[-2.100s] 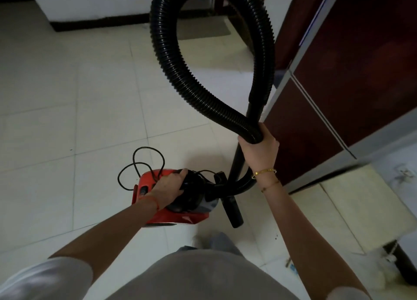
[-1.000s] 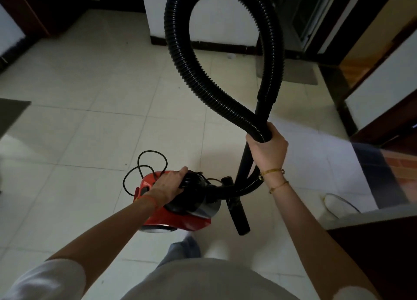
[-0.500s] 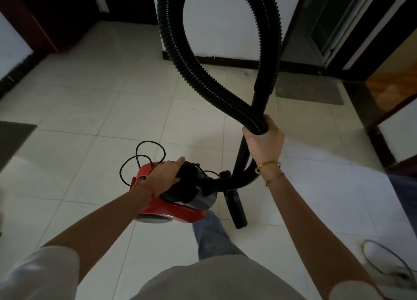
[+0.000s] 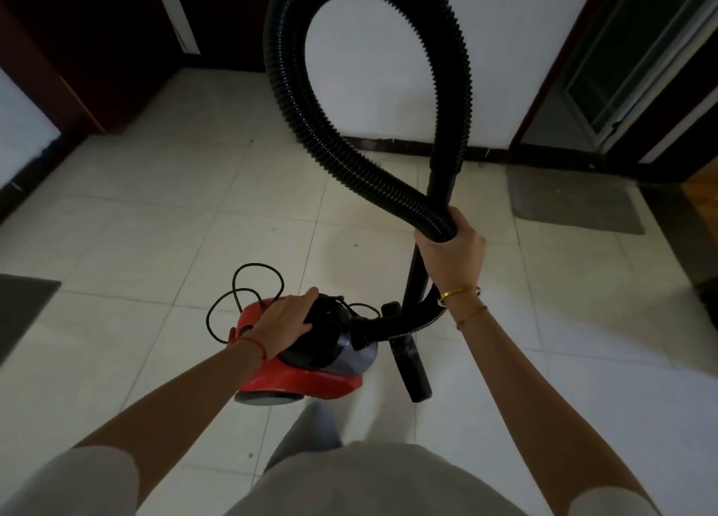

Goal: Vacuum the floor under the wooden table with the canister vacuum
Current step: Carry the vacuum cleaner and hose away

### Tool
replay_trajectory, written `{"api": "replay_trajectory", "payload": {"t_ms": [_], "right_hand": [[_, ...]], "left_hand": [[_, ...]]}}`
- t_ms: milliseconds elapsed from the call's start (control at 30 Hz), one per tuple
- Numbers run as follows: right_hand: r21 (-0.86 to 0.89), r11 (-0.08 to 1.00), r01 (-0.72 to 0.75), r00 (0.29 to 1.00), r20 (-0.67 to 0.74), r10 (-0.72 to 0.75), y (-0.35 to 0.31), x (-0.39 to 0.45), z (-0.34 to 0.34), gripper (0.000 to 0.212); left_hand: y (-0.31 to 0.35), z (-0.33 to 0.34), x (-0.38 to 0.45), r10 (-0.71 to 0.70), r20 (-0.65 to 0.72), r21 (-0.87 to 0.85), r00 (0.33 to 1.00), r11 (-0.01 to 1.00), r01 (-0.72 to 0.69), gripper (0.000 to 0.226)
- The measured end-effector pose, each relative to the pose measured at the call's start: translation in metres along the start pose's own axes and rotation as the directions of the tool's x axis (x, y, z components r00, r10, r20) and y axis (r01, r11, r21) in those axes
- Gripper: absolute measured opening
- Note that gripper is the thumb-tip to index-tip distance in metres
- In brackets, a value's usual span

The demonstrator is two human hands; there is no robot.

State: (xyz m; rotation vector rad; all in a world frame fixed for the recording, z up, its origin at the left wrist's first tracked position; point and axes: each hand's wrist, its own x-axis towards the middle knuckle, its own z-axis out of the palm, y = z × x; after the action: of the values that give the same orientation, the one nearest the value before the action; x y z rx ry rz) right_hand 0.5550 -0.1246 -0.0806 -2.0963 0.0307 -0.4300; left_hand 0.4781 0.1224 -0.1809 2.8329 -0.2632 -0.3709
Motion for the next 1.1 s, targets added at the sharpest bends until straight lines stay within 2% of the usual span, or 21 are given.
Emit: {"api": "replay_trajectory", "payload": {"t_ms": [167, 500, 833, 967, 1100], "right_hand": [[-0.019, 0.999, -0.028, 0.999, -0.033, 0.028, -0.006, 0.094, 0.081, 0.026], [-0.063, 0.996, -0.07, 0.993, -0.095, 0.064, -0.028, 0.281, 0.229, 0.024], [-0.08, 0.992, -0.098, 0.985, -0.153, 0.085, -0.005, 0.479, 0.328, 0.021], [-0.072, 0.993, -0.094, 0.989, -0.125, 0.085, 0.022, 0.574, 0.361, 0.019], [-0.094, 0.991, -0.099, 0.991, -0.094, 0.09, 0.042, 0.672, 0.393, 0.026]], "left_hand": [[-0.072, -0.037, 0.107, 0.012, 0.027, -0.001, 1.0, 1.0, -0.012, 0.038], [-0.204, -0.126, 0.321, 0.118, 0.059, 0.0, 0.991, 0.993, -0.118, 0.047], [-0.27, -0.187, 0.542, 0.133, 0.086, 0.056, 0.987, 0.989, -0.138, 0.043], [-0.284, -0.2, 0.634, 0.108, 0.112, 0.016, 0.988, 0.994, -0.11, 0.048], [-0.295, -0.216, 0.73, 0.073, 0.119, -0.002, 0.99, 0.997, -0.073, 0.053]]}}
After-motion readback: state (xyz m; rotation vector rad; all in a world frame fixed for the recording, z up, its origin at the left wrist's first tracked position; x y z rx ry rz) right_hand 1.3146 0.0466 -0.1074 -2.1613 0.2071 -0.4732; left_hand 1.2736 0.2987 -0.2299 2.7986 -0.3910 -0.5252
